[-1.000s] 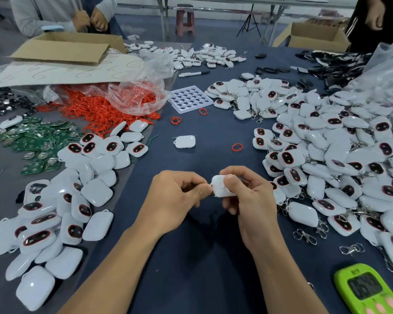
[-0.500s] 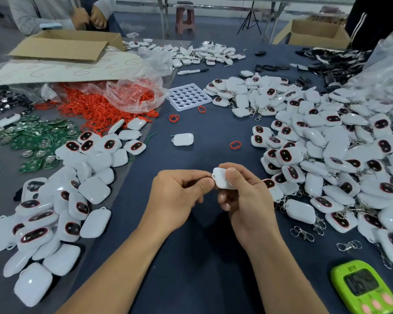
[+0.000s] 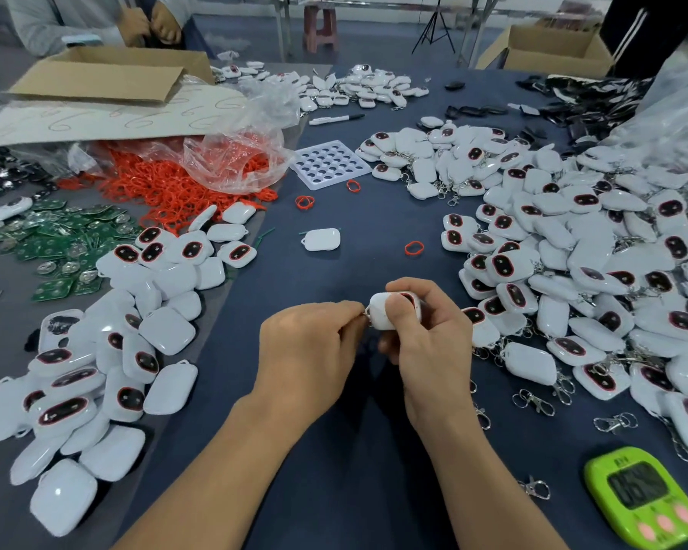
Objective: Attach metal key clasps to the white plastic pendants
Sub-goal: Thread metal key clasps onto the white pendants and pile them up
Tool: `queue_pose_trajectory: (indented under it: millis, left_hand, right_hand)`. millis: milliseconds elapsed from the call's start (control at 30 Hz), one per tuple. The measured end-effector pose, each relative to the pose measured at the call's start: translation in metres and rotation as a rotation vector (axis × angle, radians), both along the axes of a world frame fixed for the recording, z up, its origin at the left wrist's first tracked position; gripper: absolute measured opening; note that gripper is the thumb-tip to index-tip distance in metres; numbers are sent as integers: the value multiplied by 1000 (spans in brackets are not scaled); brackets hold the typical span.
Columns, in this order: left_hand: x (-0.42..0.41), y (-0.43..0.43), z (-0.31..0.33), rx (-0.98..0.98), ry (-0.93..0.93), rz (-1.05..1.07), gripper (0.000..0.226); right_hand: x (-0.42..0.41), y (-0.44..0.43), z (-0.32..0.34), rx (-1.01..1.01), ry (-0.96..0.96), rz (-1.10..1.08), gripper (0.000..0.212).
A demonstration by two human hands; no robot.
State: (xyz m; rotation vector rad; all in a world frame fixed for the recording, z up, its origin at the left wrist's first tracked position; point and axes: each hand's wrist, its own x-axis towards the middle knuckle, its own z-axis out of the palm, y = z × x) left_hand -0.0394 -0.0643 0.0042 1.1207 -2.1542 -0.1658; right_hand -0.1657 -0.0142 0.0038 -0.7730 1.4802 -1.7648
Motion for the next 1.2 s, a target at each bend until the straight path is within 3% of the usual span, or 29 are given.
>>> queue_pose_trajectory:
  millis: [133, 333, 433, 533, 633, 733, 867, 1067, 1200]
  left_hand:
    - [-3, -1, 5, 484, 314, -95, 12]
    - [-6, -2, 9, 679, 514, -182, 12]
    - [-5, 0, 6, 594, 466, -176, 19]
    - [-4, 5, 1, 363, 234, -84, 30]
    - [-3, 7, -2, 176, -25, -20, 25]
    - [-2, 9, -2, 60, -196, -46, 16]
    - [-4, 7, 1, 115, -112, -6, 20]
    - [-3, -2, 5, 536, 322, -97, 6]
    - [0, -5, 5, 558, 378, -96, 26]
  right_hand:
    - [-5, -3, 4, 18, -206, 58, 23]
    - [-10, -3, 4, -6, -331, 105, 20]
    - [-8, -2, 2, -4, -277, 85, 23]
    - [-2, -1, -2, 3, -54, -29, 22]
    - [3, 2, -3, 6, 157, -76, 15]
    - [5, 4, -1, 4, 203, -38, 15]
    - [-1, 2, 3, 30, -5, -1, 19]
    - [-7, 0, 5, 18, -195, 25, 29]
    - [-10, -2, 6, 39, -237, 29, 23]
